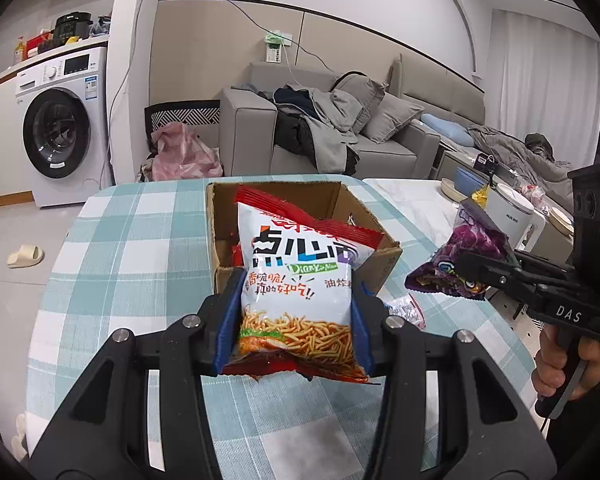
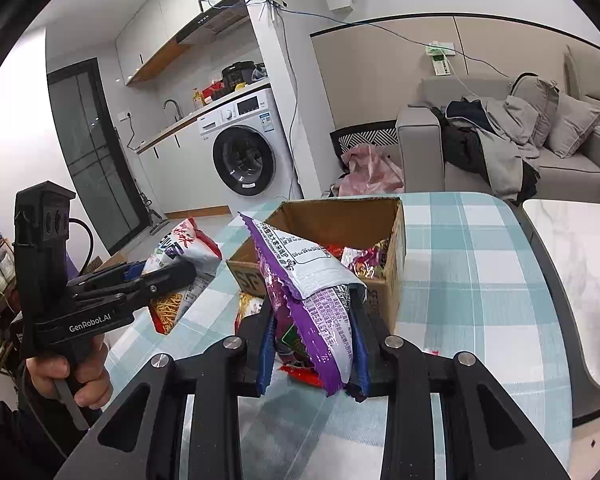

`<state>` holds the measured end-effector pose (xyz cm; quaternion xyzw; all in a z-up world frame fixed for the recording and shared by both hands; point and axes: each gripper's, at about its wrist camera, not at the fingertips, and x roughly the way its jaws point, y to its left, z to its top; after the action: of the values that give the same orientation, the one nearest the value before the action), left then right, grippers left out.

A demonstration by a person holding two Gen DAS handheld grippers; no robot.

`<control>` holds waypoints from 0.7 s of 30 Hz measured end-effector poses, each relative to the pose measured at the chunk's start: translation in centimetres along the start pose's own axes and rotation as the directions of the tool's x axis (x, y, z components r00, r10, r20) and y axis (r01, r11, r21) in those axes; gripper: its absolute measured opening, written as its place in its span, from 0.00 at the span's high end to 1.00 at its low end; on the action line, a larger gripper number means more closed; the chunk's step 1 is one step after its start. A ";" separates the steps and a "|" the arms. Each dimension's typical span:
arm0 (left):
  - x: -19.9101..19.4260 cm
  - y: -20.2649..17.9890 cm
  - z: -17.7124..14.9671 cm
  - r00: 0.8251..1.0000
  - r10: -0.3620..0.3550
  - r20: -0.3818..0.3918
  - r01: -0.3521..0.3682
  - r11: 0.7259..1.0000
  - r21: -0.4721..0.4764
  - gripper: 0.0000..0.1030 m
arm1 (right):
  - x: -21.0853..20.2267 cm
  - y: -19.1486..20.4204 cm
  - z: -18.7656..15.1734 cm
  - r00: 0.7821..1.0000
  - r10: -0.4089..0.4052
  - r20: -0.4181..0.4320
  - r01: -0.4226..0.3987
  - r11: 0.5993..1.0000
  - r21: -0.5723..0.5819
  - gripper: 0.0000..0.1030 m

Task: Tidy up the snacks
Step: 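Lift both held bags and carry them over the cardboard box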

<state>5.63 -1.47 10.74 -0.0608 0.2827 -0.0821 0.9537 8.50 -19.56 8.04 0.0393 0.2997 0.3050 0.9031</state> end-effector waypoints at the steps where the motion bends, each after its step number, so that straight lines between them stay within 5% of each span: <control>1: 0.0 0.0 0.3 1.000 0.002 0.005 -0.002 1.000 0.003 0.57 | 0.1 0.1 0.2 1.000 0.001 0.002 -0.001 1.000 -0.003 0.69; 21: 5.9 1.1 4.5 1.000 0.000 -0.008 0.000 1.000 -0.007 0.57 | 4.5 -1.0 4.0 1.000 -0.015 0.010 0.015 1.000 0.013 0.69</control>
<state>13.10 -1.24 11.16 -0.0641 0.2868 -0.0815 0.9524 14.13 -17.37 8.68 0.0442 0.2973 0.2961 0.9066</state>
